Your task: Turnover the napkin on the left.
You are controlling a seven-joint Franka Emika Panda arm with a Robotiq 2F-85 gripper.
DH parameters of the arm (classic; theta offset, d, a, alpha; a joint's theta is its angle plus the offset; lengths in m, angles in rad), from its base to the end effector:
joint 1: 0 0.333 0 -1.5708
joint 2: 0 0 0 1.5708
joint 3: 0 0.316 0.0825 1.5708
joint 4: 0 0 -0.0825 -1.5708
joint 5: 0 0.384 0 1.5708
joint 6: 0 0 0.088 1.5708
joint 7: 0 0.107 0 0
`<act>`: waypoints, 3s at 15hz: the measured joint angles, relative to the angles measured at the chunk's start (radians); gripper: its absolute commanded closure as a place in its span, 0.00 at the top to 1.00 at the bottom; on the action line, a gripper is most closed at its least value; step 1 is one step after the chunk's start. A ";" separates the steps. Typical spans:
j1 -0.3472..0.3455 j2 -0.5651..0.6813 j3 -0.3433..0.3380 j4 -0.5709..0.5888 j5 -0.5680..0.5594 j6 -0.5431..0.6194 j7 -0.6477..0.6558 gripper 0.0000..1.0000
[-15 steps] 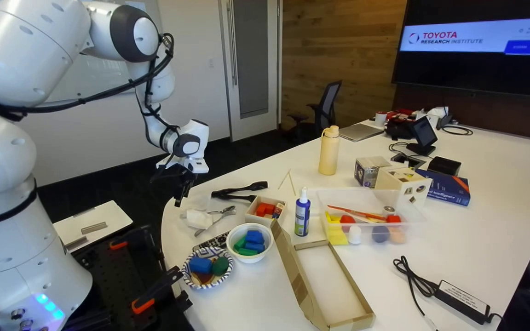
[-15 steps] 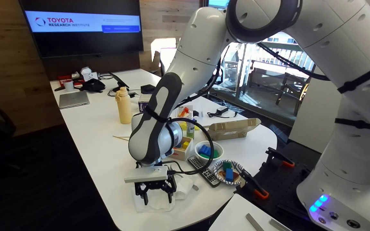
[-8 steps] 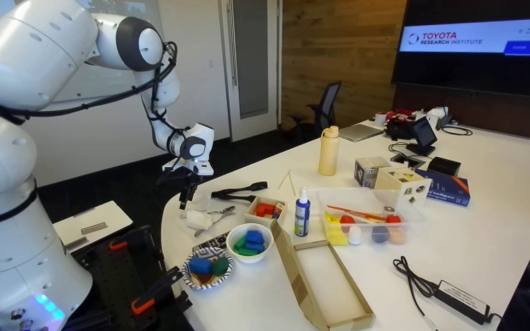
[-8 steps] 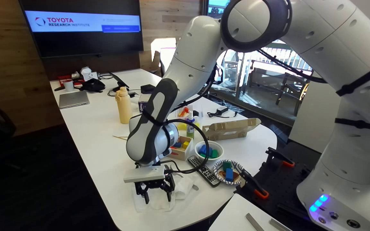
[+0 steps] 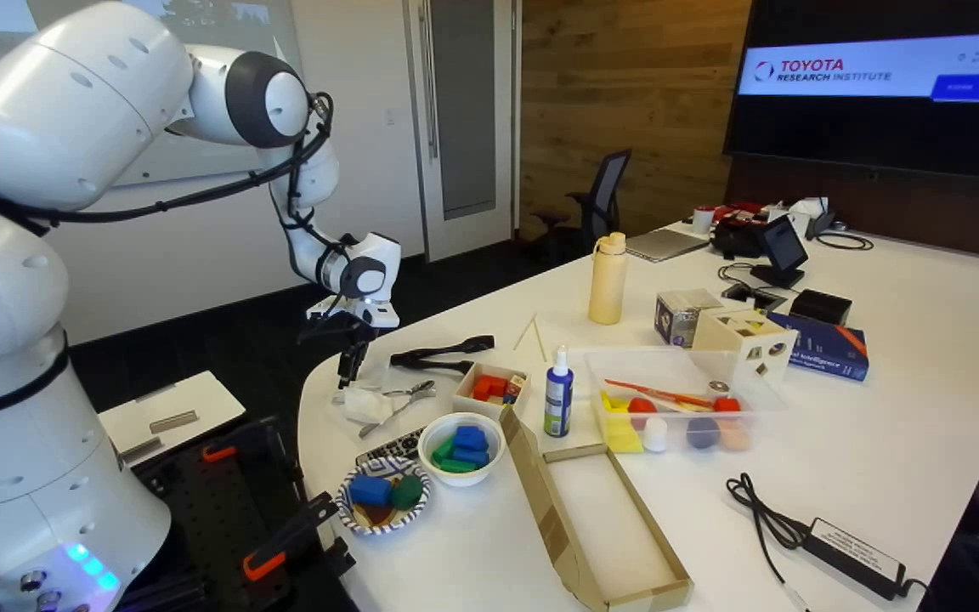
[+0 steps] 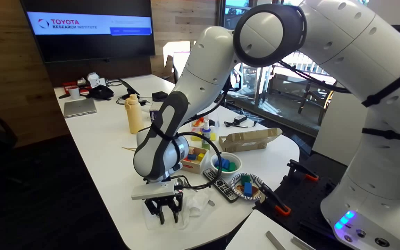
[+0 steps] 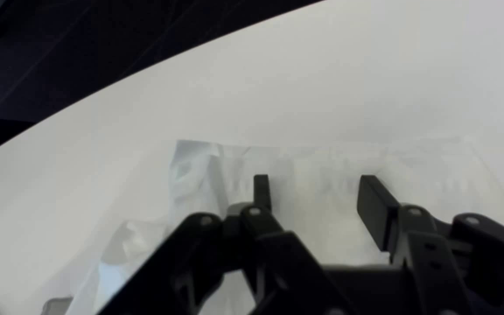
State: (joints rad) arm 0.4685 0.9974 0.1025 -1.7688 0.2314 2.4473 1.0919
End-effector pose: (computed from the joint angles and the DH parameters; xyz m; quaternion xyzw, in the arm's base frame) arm 0.4857 0.3161 -0.0184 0.9125 -0.3624 -0.1841 0.0463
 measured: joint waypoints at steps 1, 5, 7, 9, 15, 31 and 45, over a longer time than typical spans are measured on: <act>0.000 0.004 0.000 0.007 -0.001 -0.002 0.000 0.24; 0.000 0.017 0.000 0.033 -0.005 -0.019 0.000 0.22; 0.000 0.022 0.000 0.043 -0.008 -0.031 0.000 0.19; 0.000 0.027 0.000 0.053 -0.011 -0.044 0.000 0.06; 0.003 0.036 0.000 0.075 -0.023 -0.055 0.000 0.04; -0.016 -0.033 0.037 0.026 -0.043 0.012 -0.103 0.00; -0.250 -0.059 0.176 -0.071 0.120 0.149 -0.662 0.00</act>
State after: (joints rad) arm 0.2186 0.9387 0.2780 -1.8402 0.3516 2.5961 0.4295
